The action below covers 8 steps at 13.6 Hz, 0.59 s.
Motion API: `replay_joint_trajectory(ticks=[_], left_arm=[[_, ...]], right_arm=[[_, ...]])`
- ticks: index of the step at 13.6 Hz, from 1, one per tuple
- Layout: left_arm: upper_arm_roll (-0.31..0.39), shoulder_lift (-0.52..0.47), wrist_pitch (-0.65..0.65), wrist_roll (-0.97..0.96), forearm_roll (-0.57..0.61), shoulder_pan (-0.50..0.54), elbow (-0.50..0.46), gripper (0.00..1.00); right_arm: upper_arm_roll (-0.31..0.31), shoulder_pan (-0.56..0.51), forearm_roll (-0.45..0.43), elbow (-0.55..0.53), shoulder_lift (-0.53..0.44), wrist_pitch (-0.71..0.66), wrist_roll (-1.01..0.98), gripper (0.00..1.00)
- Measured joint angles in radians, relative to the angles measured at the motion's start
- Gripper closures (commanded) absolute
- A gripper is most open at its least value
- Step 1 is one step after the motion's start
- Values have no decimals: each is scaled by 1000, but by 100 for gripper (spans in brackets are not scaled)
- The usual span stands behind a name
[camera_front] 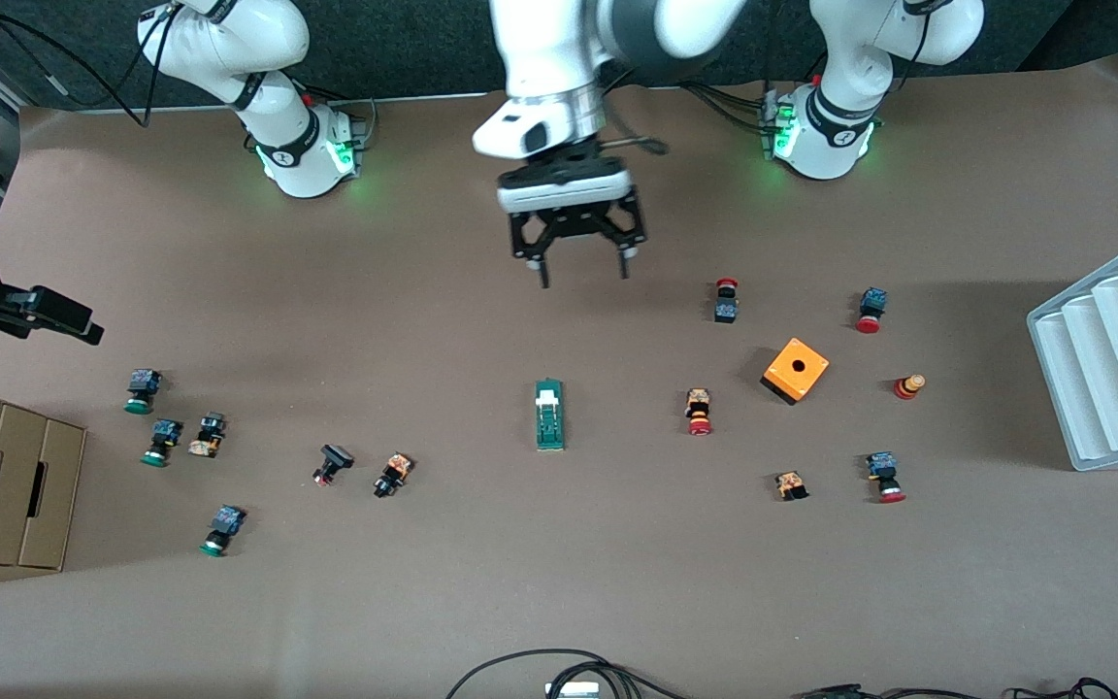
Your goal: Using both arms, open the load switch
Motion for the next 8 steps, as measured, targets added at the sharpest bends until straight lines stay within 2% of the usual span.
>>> replay_joint_trajectory(ticks=[4,8], left_arm=[[109,-83,0,179,-182,39,11,0],[271,-134,-5,432,-386,80,15,0]], right_arm=[[3,2,0,0,0,0,-1,1],[3,2,0,0,0,0,-2,1]])
